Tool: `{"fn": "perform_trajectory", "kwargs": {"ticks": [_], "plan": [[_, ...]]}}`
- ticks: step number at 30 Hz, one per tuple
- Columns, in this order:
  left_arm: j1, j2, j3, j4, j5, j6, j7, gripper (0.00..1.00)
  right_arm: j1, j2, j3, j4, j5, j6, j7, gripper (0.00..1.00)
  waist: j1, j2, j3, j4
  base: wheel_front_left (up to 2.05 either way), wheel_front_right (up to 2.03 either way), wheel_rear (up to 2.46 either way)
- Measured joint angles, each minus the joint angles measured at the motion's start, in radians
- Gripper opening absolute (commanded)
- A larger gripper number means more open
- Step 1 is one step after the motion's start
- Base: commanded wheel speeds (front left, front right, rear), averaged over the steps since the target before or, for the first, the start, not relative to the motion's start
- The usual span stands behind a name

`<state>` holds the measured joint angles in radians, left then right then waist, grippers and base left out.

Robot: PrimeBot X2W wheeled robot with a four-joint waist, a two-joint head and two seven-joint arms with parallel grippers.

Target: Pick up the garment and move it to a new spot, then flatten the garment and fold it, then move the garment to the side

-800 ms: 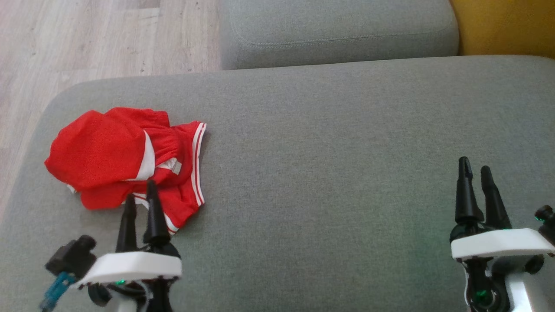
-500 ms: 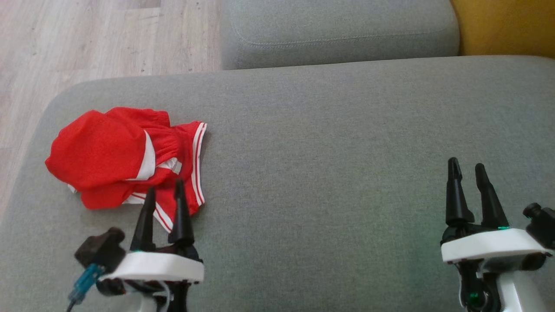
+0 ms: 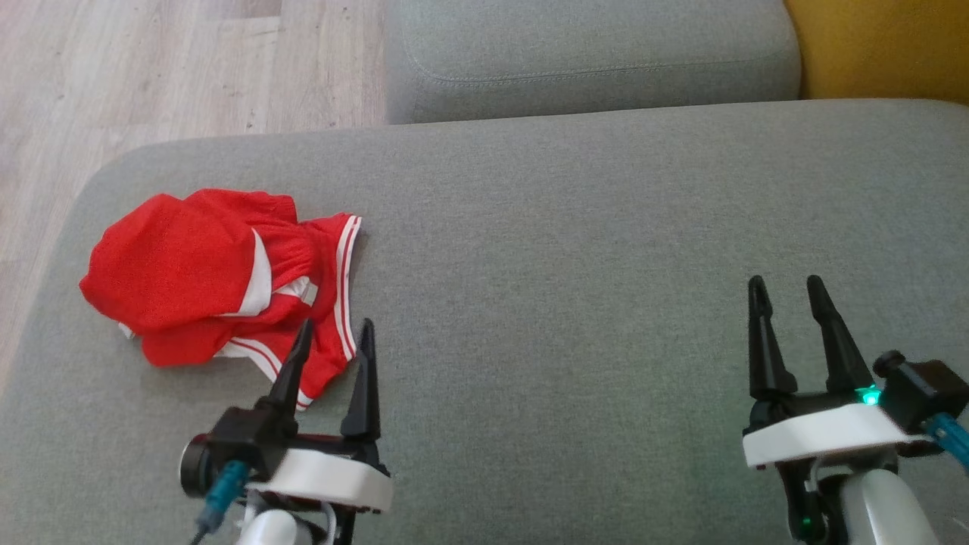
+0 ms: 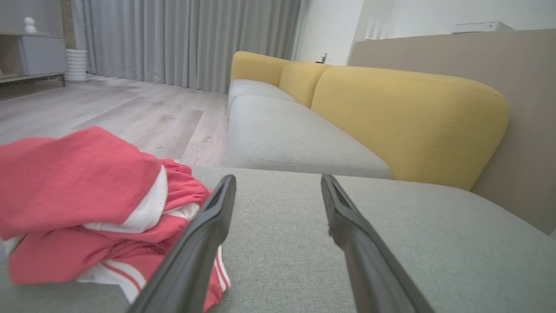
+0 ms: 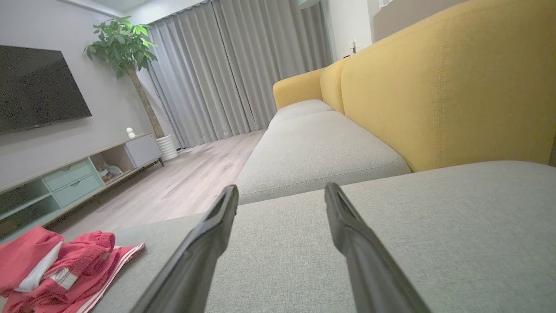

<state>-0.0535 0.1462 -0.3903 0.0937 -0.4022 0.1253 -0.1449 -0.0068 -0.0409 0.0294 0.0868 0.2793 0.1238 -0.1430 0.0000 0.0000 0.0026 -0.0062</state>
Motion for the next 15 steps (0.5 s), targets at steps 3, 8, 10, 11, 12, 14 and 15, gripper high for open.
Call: {"fn": "perform_trajectory", "kwargs": {"ticks": [3,8,10,11,12,14,15], "plan": [[-0.007,0.009,-0.028,0.010,0.033,0.020,-0.007,1.00,0.000,0.000,0.008,-0.002,-0.051,0.000,-0.008,1.00,0.0000,0.0000,-0.001,-0.001,0.00,0.00,0.00],[-0.008,0.023,-0.067,0.028,0.083,0.052,-0.023,1.00,0.000,0.000,0.028,-0.003,-0.137,0.000,-0.025,1.00,0.0000,0.0000,-0.002,-0.003,0.00,0.00,0.00],[-0.012,0.033,-0.083,0.033,0.109,0.061,-0.028,1.00,0.000,0.000,0.031,-0.005,-0.172,0.000,-0.026,1.00,0.0000,0.0000,-0.003,-0.004,0.00,0.00,0.00],[-0.016,0.038,-0.095,0.036,0.122,0.065,-0.033,1.00,0.000,-0.001,0.033,-0.005,-0.189,0.000,-0.034,1.00,0.0000,0.0000,-0.003,-0.003,0.00,0.00,0.00],[-0.023,0.040,-0.104,0.040,0.136,0.070,-0.034,1.00,0.000,-0.001,0.035,-0.007,-0.206,0.000,-0.035,1.00,0.0000,0.0000,-0.003,-0.003,0.00,0.00,0.00],[-0.035,0.044,-0.124,0.051,0.164,0.081,-0.039,1.00,0.000,-0.001,0.038,-0.010,-0.241,0.000,-0.044,1.00,0.0000,0.0000,-0.004,-0.003,0.00,0.00,0.00],[-0.039,0.048,-0.134,0.056,0.178,0.087,-0.045,1.00,0.000,-0.001,0.040,-0.011,-0.258,0.000,-0.047,1.00,0.0000,0.0000,-0.004,-0.002,0.00,0.00,0.00]]}}
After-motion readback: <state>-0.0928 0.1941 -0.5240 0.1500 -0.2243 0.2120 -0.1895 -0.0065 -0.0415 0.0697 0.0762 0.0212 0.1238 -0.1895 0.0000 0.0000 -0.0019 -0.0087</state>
